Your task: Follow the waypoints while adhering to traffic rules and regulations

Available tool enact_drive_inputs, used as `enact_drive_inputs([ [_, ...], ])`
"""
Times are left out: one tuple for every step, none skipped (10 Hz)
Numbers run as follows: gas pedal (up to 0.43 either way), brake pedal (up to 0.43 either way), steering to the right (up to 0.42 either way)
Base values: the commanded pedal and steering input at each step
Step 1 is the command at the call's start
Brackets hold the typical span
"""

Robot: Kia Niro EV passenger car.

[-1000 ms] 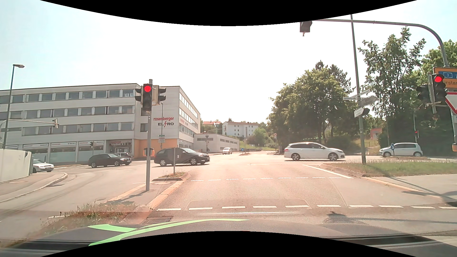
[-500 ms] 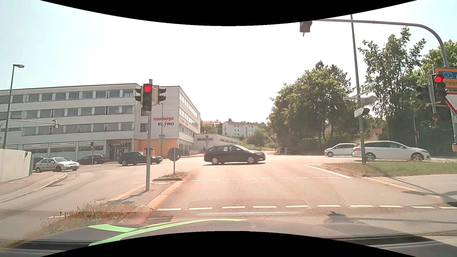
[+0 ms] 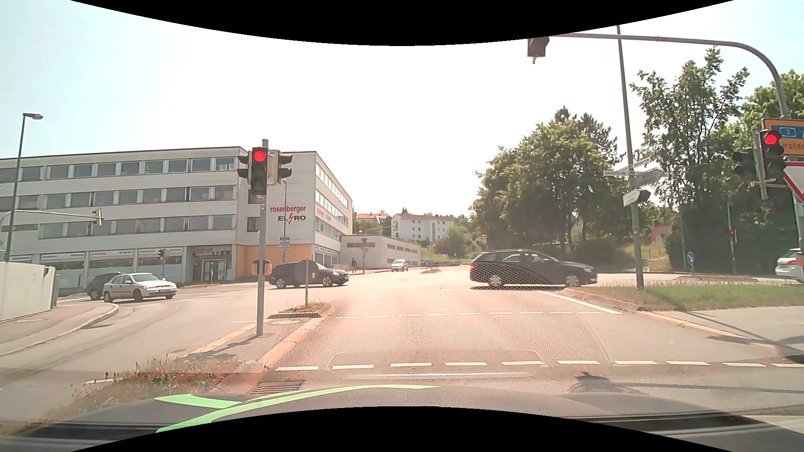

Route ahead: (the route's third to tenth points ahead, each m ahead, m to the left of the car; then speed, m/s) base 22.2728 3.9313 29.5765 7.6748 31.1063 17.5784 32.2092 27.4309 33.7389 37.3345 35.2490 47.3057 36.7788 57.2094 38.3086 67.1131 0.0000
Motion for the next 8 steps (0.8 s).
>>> enact_drive_inputs([
  [0.000, 0.372, -0.008],
  [0.000, 0.366, -0.008],
  [0.000, 0.366, -0.008],
  [0.000, 0.372, -0.008],
  [0.000, 0.372, -0.008],
  [0.000, 0.372, -0.008],
  [0.000, 0.372, -0.008],
  [0.000, 0.372, -0.008],
])
